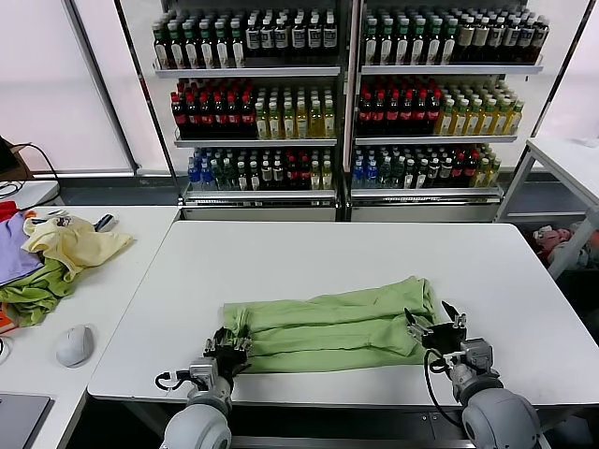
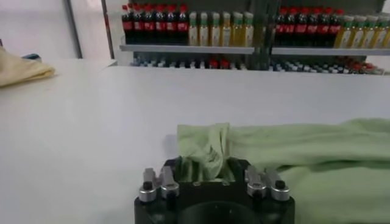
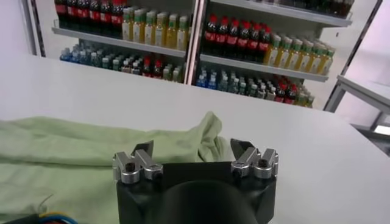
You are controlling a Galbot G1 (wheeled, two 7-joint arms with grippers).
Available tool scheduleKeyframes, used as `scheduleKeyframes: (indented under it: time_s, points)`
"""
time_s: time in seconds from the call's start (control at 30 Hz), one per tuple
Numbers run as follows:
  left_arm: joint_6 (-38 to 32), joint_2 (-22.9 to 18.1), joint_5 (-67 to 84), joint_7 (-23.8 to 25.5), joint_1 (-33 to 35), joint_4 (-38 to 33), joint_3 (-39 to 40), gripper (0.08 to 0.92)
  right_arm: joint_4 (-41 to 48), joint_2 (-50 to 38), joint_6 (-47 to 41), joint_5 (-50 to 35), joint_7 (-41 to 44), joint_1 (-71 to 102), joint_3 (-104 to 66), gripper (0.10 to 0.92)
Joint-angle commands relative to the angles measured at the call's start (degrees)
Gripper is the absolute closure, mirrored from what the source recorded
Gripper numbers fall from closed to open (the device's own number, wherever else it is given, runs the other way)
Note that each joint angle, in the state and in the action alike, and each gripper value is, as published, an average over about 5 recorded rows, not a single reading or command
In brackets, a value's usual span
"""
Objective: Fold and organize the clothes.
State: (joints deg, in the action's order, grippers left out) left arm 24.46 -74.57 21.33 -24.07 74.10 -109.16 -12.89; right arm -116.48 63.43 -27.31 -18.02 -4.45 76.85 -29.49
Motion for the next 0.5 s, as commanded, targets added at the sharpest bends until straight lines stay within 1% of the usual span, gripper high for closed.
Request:
scheduleKeyframes:
  time_s: [0.03, 0.17, 0.27, 0.37, 0.5]
  points:
    - [-0.72, -1.53, -0.93, -0.51, 0.90, 1.52, -0.46, 0.570, -0.50, 0.04, 0.10, 0.06, -0.06, 0.44, -0.18, 0.203]
    - [-1.11, -1.10, -0.31, -0.11, 0.77, 1.32, -1.89, 0.692, -0.71, -0.08, 0.13, -0.24, -0.15, 0.35, -0.37, 0.203]
    - [-1.52, 0.45, 0.41, 0.73, 0.37, 0.70, -4.25, 0.778, -0.88, -0.23, 0.21, -0.56, -0.27, 0.21, -0.54, 0.203]
    - [-1.85, 3.23, 1.46, 1.93, -0.47, 0.30, -7.45, 0.845, -1.13, -0.42, 0.26, -0.94, -0.38, 0.03, -0.68, 0.203]
    - [-2.46, 8.89, 2.91, 3.77, -2.30, 0.47, -13.00, 0.864, -1.49, -0.77, 0.29, -1.50, -0.43, -0.25, -0.87, 0.203]
